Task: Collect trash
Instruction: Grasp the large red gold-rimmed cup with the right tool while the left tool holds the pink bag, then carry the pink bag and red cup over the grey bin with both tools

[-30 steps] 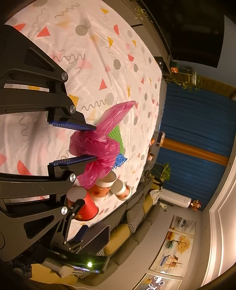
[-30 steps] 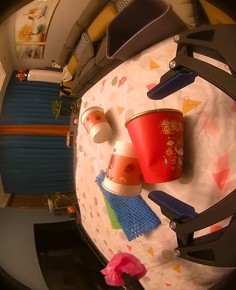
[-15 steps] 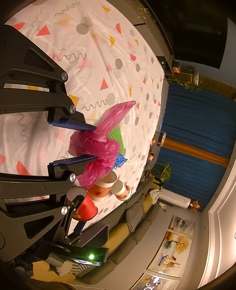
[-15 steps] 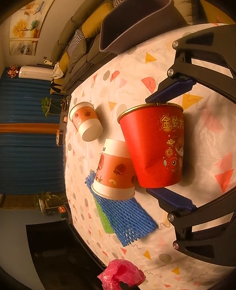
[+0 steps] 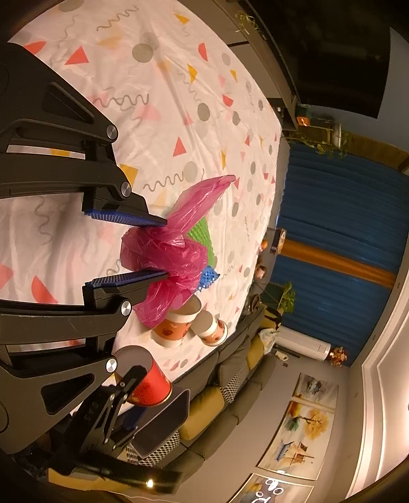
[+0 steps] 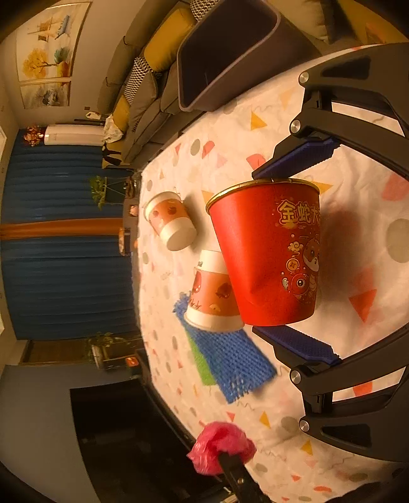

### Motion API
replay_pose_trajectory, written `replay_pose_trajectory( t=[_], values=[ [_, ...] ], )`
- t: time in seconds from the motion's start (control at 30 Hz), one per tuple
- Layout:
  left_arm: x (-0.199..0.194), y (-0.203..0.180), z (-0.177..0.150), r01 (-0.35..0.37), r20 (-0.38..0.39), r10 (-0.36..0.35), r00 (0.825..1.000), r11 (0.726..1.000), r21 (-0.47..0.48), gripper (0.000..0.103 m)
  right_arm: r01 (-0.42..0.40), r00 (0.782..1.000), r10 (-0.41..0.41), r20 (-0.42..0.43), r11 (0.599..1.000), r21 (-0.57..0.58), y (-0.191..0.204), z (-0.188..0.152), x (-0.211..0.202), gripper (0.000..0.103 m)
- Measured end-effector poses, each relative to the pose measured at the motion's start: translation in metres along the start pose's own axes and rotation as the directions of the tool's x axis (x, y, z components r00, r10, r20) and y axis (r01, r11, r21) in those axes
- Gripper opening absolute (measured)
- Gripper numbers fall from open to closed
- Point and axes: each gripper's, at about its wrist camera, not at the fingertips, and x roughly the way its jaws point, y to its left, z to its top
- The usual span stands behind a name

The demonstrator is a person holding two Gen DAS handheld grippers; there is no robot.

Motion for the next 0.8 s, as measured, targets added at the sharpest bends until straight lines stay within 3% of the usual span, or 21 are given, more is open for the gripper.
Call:
replay_pose_trajectory(
  t=[0.43,0.8],
  values=[
    [-0.011,-0.021,-0.002,0.009,0.014,-0.010,1.000,0.999,0.039,0.026,0.006,0.995,-0.008,0.101,1.000,0.021,-0.012,0.006,-0.047,0.085],
    [-0.006,-0.037,-0.006,0.021,0.005,-0.022,1.000,0.997,0.068,0.026,0.015,0.990,-0.021,0.141,0.999,0.045,-0.026,0.006,-0.062,0.085]
  ],
)
